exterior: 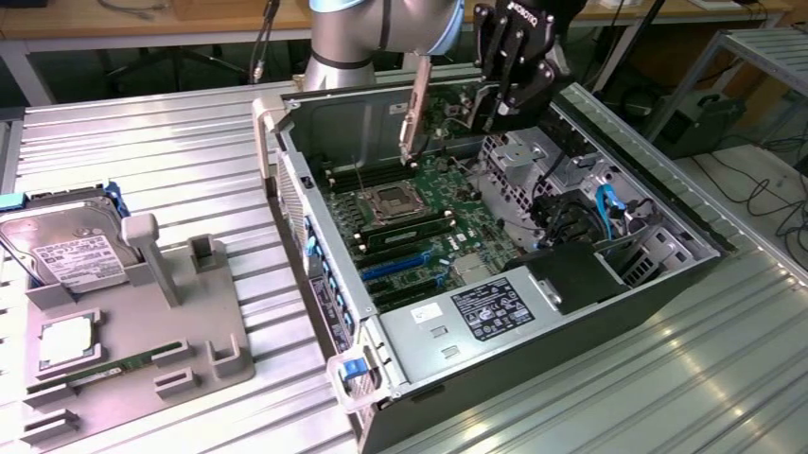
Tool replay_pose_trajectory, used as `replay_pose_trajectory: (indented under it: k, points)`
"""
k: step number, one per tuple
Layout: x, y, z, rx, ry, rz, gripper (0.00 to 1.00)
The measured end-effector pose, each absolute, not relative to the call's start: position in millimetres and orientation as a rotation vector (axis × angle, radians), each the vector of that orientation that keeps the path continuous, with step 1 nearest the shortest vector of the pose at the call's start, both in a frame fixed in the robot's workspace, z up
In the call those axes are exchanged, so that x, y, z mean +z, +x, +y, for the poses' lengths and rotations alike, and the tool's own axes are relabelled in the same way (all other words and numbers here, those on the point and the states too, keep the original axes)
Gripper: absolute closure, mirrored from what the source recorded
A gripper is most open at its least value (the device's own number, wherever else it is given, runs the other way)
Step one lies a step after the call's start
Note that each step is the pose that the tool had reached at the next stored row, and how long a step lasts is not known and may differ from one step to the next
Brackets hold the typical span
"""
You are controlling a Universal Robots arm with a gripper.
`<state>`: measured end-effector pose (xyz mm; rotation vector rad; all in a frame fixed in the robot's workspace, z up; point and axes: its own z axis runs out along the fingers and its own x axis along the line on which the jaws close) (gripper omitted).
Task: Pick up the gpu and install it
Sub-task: 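Insert the gpu into the slot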
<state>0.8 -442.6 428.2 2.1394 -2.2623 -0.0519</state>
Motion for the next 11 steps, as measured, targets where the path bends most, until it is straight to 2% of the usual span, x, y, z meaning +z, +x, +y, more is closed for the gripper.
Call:
replay_pose_trajectory:
  k: [1,11]
  points:
    - [426.8,0.8,-442.6,-0.032,2.178,-2.242,0.73]
    - [423.5,-0.4,-442.6,-0.03,2.273,-2.147,0.73]
